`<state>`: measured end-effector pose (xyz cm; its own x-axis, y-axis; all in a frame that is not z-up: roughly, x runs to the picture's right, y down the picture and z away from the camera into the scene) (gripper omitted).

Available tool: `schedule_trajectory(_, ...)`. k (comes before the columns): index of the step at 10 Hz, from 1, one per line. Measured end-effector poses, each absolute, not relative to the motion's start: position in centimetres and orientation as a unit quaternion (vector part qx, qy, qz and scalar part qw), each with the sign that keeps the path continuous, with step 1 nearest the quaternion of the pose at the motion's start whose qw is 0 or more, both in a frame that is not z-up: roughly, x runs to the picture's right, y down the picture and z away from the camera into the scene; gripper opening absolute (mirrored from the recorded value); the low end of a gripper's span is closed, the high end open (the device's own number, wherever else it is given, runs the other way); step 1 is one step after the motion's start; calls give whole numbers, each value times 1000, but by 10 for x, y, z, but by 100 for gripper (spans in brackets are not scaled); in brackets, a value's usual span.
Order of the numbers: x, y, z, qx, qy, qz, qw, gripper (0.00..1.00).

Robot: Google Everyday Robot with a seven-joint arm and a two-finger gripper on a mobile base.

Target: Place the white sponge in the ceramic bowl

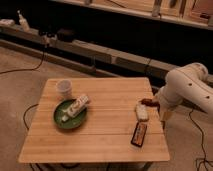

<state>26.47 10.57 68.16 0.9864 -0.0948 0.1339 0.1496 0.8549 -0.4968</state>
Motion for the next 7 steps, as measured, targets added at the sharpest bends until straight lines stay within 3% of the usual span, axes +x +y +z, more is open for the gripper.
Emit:
schedule_trajectory(4, 249, 115, 673, -270, -118, -142, 945, 65)
schedule_trajectory(7, 263, 113, 684, -270, -100, -174, 942, 65)
